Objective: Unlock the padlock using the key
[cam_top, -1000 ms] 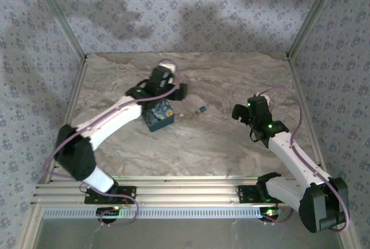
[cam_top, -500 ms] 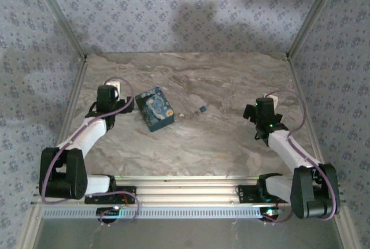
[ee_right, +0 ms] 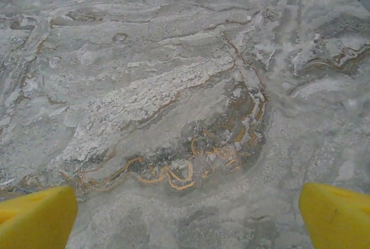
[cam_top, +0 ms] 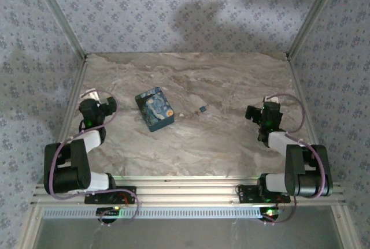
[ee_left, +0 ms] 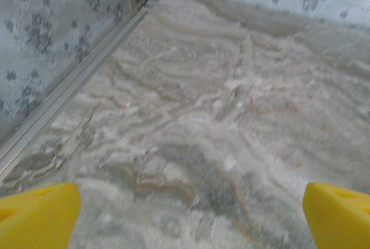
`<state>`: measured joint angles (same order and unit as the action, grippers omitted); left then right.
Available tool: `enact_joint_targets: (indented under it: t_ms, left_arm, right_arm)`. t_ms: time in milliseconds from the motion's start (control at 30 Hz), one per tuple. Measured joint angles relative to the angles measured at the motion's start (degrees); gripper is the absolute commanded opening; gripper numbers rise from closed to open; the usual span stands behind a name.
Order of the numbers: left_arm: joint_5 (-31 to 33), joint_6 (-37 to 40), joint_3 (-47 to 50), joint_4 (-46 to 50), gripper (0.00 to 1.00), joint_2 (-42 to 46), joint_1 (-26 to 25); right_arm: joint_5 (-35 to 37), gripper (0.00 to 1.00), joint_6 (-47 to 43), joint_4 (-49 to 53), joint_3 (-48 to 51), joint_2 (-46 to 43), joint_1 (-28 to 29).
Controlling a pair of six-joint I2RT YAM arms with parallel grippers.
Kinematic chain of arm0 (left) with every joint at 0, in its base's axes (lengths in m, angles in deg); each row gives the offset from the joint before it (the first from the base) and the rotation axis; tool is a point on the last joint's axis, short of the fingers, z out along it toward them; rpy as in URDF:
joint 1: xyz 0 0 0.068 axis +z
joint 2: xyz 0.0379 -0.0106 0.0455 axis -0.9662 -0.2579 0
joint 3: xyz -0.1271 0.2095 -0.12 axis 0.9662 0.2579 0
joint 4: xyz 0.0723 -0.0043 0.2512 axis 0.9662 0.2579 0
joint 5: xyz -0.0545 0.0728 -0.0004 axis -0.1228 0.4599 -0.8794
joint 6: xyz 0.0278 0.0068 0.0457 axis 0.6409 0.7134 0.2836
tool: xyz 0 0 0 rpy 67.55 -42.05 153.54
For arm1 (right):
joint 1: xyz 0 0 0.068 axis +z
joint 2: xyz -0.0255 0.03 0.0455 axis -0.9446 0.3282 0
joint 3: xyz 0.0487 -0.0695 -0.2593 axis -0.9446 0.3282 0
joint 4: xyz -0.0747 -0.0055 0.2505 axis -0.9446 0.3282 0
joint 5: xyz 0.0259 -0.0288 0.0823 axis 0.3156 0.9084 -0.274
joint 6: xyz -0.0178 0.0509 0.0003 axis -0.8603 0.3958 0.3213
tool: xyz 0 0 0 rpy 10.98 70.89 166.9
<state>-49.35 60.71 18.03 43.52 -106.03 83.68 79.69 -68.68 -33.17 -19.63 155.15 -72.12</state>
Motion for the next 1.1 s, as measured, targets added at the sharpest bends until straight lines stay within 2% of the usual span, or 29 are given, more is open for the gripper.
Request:
enact_joint_targets:
  t_ms: [133, 433, 733, 900, 1100]
  left_arm:
    - [-2.62, -0.13, -0.98, -3.28, 0.98, -2.62, 0.02]
    - [-7.76, 0.98, -4.98, 3.28, 0.98, -0.46, 0.00]
    - [-11.54, 2.60, -2.86, 4.50, 0.98, -0.04, -1.29]
    - [-10.29, 3.10, 3.54, -1.49, 0.98, -2.73, -2.54]
    - [-6.51, 4.83, 3.96, -6.34, 0.98, -9.27, -5.97]
  right_arm:
    - [-0.74, 1.00, -3.04, -7.21, 0.68, 0.81, 0.00]
    - [-0.85, 1.00, -5.99, -21.99, 2.86, 10.23, -0.20]
    - [1.51, 1.00, -6.86, -23.63, 2.95, 11.45, 1.05]
    - [1.99, 1.00, -6.97, -24.06, 2.95, 11.45, 1.05]
    - [2.12, 1.00, -7.30, -24.09, 2.95, 11.45, 1.07]
